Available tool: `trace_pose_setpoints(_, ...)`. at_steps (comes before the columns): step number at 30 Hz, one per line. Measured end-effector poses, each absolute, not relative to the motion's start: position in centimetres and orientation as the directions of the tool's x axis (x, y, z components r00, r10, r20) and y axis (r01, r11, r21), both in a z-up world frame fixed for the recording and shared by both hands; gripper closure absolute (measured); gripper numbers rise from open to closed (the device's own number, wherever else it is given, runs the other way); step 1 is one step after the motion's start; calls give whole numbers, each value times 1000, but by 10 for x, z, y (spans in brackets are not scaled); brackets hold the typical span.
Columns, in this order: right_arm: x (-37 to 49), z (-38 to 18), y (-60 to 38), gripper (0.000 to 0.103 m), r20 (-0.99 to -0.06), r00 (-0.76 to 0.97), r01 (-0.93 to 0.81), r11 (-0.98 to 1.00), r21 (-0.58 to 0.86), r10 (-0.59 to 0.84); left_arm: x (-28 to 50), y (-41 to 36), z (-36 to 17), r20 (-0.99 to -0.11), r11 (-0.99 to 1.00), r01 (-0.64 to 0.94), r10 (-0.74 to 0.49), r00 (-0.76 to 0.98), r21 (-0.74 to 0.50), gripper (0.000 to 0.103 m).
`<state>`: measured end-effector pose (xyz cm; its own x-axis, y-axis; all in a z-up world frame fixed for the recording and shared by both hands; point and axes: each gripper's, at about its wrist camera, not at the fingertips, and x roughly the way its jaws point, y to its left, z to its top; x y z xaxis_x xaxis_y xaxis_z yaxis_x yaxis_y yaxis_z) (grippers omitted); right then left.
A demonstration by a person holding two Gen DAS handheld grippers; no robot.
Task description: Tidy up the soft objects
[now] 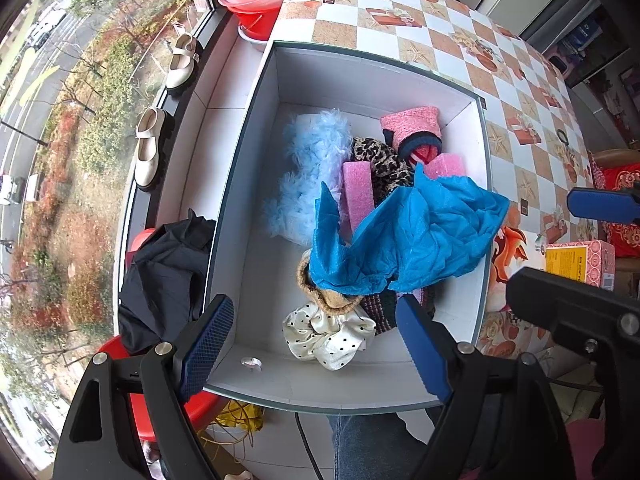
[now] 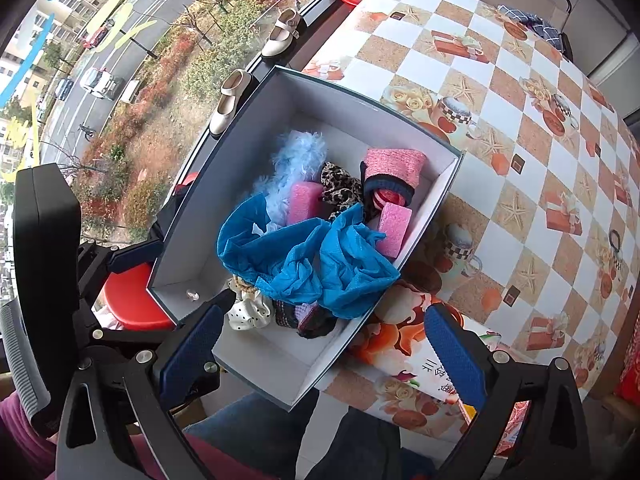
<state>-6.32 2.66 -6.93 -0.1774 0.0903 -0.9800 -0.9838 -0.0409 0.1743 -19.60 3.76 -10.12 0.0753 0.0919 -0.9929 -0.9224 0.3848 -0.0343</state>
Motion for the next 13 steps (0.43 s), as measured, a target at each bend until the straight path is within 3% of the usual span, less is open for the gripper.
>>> trace_pose_setpoints(7, -66, -68, 28, 1, -980, -177, -984, -43, 174, 91, -199, 38, -101, -993, 377, -926, 97, 72, -30, 17)
trace_pose_setpoints(13, -67, -68, 28, 1, -980, -178, -984, -40, 175, 89, -205, 38, -85, -973, 370, -928, 195, 125, -45, 17)
